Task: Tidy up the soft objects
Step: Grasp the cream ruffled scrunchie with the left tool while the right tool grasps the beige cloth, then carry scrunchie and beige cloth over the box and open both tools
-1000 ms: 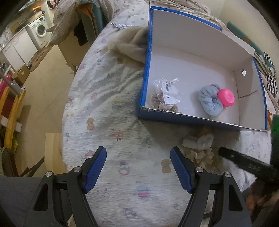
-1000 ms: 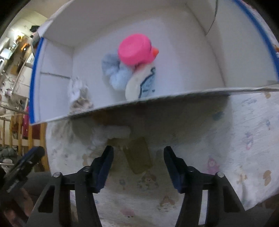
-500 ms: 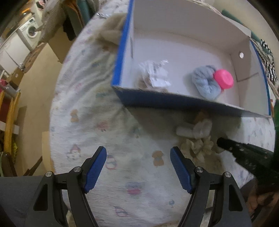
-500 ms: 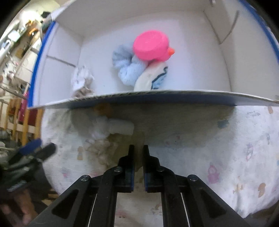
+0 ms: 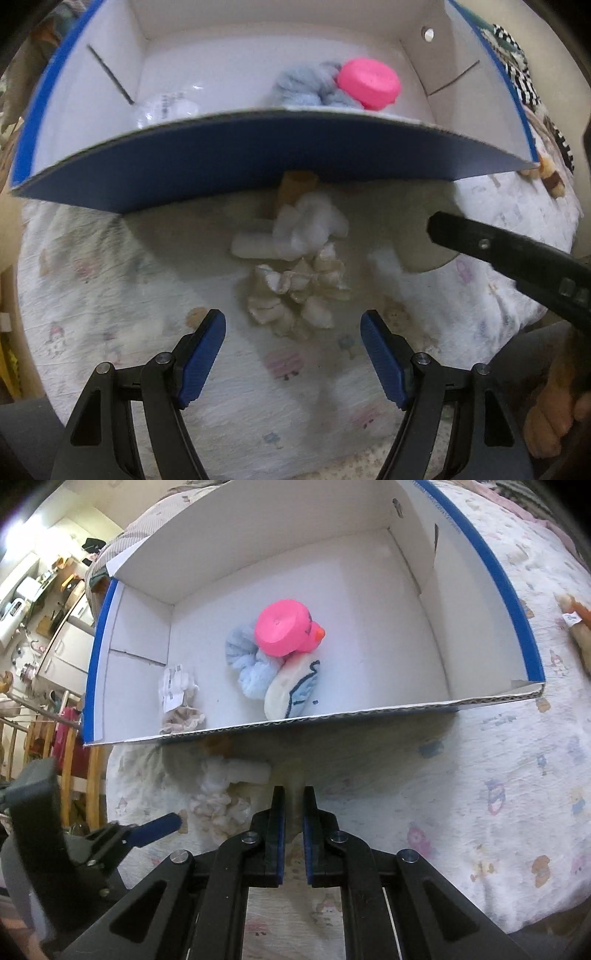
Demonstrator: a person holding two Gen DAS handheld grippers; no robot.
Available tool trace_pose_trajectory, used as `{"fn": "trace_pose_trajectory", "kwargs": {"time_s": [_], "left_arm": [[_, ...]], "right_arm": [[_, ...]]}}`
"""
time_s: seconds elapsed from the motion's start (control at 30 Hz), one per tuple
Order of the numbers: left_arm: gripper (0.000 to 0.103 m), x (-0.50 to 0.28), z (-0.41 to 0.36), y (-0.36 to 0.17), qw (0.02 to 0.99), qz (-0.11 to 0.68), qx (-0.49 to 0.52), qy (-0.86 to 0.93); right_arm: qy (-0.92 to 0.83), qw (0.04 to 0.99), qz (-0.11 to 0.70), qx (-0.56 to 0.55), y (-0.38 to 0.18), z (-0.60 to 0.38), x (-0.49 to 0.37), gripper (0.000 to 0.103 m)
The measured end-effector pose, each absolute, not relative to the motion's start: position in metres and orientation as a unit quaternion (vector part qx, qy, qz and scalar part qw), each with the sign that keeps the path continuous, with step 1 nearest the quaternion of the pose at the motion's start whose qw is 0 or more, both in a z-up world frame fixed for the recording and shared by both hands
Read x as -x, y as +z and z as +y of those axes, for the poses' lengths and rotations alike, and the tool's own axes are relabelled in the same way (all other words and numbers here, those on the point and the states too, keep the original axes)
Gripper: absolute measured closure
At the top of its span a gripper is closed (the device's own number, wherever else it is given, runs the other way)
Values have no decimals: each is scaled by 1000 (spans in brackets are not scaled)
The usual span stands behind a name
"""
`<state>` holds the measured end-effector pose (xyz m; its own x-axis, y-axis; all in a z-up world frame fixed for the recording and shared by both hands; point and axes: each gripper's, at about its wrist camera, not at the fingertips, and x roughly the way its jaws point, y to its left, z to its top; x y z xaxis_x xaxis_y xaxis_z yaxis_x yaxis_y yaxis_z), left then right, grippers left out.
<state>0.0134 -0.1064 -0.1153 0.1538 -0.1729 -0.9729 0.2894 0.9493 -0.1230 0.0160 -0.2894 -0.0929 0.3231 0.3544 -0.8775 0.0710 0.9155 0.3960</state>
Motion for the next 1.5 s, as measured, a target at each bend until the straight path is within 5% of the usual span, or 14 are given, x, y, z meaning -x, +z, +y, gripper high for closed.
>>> {"fn": "trace_pose_trajectory", "kwargs": {"time_s": [0.07,0.1,0.13,0.2,0.93,1.5], "left_arm": [[50,-17,-108,-121,759,633,-50,-147],[73,-19,-107,-123,763,630,-55,-137],[84,-21,-107,-127,764,630,-53,-131],[91,-24,-104,-136,748,648,-45,-134],[94,-15,-12,-104,792,611,-13,0],[94,-19,3,-63,842,536,1,68]], "right_arm": [[90,792,574,-188,-94,-290,-15,93],[90,792,574,-189,-94,-291,-14,93],[91,791,574,-191,-95,-289,-15,93],[93,790,574,-195,-93,-293,-14,93],[103,801,569,-154,-82,-270,-10,93],[173,856,463,-147,-29,-257,3,93]]}}
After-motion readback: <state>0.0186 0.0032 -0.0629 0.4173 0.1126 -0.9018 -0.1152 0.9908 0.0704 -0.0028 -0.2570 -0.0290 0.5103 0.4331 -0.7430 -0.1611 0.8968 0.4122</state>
